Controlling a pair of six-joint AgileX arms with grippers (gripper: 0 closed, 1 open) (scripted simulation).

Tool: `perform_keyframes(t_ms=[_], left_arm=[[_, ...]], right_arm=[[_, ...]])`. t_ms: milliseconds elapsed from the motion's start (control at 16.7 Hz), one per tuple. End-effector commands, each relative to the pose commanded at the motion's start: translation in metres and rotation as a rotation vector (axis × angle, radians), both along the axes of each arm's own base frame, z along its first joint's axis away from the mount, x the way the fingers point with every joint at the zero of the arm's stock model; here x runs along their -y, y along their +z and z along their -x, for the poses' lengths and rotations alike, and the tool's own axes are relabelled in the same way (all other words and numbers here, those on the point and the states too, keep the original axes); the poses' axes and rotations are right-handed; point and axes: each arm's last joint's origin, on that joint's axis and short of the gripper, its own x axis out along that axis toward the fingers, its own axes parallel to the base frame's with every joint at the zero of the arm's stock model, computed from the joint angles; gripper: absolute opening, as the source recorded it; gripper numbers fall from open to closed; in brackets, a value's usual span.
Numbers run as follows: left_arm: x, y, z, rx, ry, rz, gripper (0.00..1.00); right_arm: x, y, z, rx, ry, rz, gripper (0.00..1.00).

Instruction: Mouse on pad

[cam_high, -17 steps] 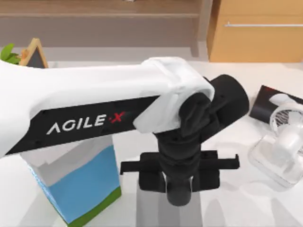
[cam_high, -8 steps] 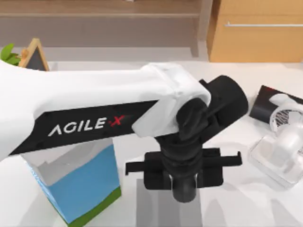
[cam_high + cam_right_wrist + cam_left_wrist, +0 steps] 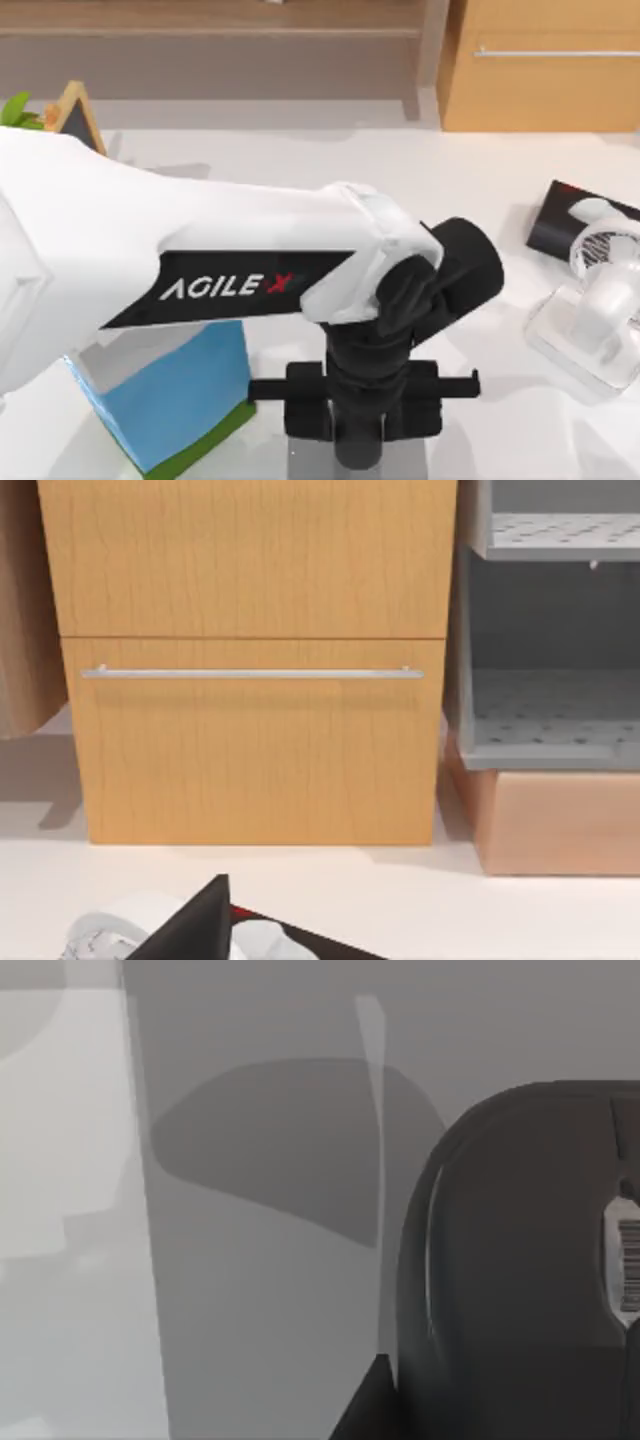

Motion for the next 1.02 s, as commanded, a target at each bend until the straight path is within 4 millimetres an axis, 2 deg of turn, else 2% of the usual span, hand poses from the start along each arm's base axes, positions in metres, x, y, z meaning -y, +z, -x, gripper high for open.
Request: perform_keyframes(t_ms=[180, 960, 1020], left_arm=[[0.0000, 0.0000, 0.0000, 0.000, 0.000, 0.000, 0.00], [0.0000, 0.0000, 0.0000, 0.000, 0.000, 0.000, 0.98], [0.0000, 0.0000, 0.0000, 0.000, 0.000, 0.000, 1.00]], right_arm=[[0.0000, 0.0000, 0.0000, 0.000, 0.000, 0.000, 1.00], [0.0000, 0.0000, 0.0000, 0.000, 0.000, 0.000, 1.00], [0.0000, 0.0000, 0.0000, 0.000, 0.000, 0.000, 1.00]])
